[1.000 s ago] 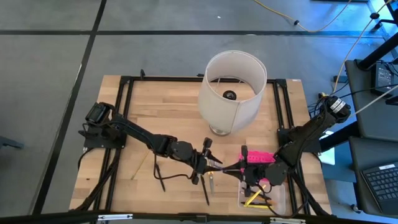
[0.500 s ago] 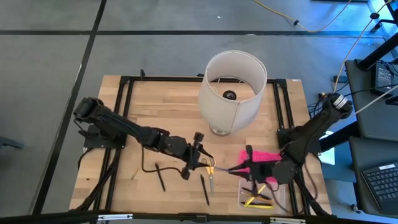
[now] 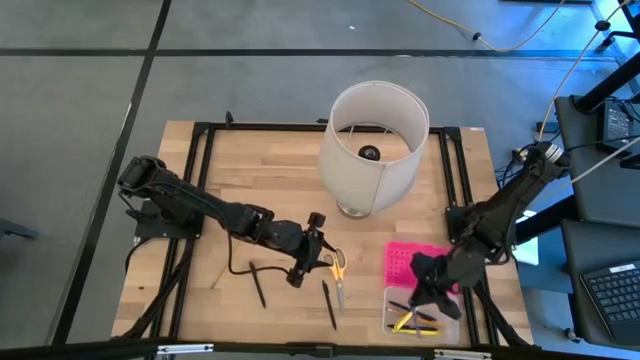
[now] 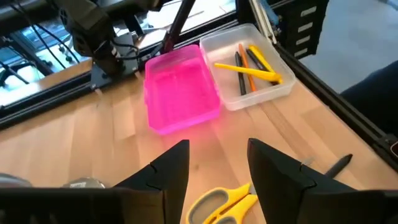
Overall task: Pick & place school supplies into a supply box
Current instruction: Put the blue pen into the supply box, then put the black pen into the supply box
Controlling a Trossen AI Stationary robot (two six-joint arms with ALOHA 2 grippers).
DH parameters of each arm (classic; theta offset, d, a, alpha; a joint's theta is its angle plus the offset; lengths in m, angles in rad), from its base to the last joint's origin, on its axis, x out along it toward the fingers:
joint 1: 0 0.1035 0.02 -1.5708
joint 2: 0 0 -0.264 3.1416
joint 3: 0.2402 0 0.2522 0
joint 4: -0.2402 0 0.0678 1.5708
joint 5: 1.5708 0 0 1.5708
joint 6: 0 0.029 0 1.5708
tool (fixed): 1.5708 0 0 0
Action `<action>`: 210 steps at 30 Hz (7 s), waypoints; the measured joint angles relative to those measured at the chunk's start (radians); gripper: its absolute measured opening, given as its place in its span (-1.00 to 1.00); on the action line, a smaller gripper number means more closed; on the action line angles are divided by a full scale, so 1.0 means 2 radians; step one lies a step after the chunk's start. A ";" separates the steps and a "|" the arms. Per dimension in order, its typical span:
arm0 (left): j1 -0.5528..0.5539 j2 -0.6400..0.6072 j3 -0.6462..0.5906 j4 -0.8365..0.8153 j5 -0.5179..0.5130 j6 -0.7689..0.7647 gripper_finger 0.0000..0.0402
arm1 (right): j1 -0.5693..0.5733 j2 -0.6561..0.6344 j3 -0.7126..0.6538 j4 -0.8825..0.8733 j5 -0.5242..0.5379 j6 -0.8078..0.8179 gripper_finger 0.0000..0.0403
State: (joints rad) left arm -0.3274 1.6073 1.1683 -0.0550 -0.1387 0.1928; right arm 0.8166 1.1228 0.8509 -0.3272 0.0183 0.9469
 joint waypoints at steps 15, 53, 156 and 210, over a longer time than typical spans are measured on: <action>0.006 0.000 0.000 -0.038 0.001 -0.060 -0.22 | -0.021 0.085 0.000 -0.133 -0.058 0.074 -0.85; -0.068 0.164 0.000 0.021 -0.053 -0.045 -0.22 | 0.005 0.145 0.000 -0.107 -0.087 0.032 -0.67; -0.064 0.163 0.000 0.036 -0.075 -0.013 -0.42 | 0.089 0.378 0.182 -0.317 0.005 0.173 -0.67; -0.044 0.256 0.087 -0.056 0.073 0.075 -0.43 | 0.103 0.378 0.221 -0.344 0.065 0.201 -0.67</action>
State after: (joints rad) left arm -0.4158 2.1201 1.3417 -0.1678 0.0066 0.3430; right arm 1.0229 1.8782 1.2926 -1.0148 0.1482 1.3499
